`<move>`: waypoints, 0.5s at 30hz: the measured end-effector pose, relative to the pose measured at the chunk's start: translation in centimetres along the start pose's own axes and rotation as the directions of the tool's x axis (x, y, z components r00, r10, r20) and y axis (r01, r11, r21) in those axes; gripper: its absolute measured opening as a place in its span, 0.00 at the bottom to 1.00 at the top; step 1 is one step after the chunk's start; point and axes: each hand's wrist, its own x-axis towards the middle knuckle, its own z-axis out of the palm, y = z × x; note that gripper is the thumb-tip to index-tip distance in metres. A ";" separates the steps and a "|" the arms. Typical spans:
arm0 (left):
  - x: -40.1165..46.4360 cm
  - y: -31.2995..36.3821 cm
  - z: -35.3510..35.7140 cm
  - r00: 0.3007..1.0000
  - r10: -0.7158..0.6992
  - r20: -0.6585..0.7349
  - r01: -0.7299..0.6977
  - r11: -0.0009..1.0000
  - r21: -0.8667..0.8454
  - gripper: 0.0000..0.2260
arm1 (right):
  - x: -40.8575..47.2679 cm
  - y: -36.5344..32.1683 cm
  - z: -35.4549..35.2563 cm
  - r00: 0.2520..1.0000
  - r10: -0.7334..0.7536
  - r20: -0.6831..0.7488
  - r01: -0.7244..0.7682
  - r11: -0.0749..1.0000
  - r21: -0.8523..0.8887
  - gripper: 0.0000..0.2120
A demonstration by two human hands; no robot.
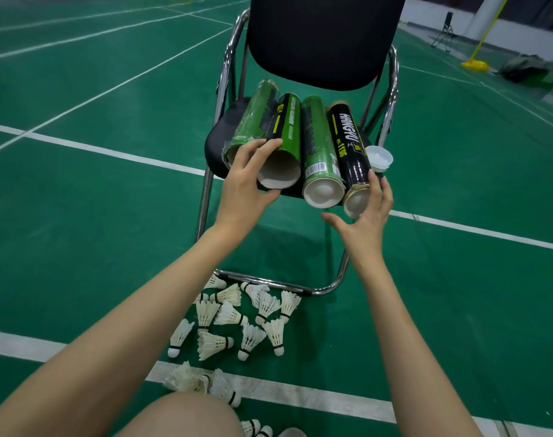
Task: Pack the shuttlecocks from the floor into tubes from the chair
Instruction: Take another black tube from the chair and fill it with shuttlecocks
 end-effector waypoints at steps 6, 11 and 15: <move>-0.9 3.5 -4.3 0.998 0.041 -0.037 -0.043 0.998 -0.053 0.32 | -0.3 -0.6 -1.6 0.998 0.033 0.050 -0.034 0.999 0.014 0.47; -0.5 7.1 -7.5 0.993 0.113 -0.031 -0.114 0.992 -0.048 0.31 | -0.1 -4.3 -2.7 0.990 -0.121 0.070 0.118 0.992 0.046 0.44; 0.1 9.5 -9.7 0.991 0.135 0.007 -0.135 0.989 -0.053 0.30 | 0.3 -8.8 -3.0 0.962 -0.249 0.112 0.232 0.961 0.148 0.42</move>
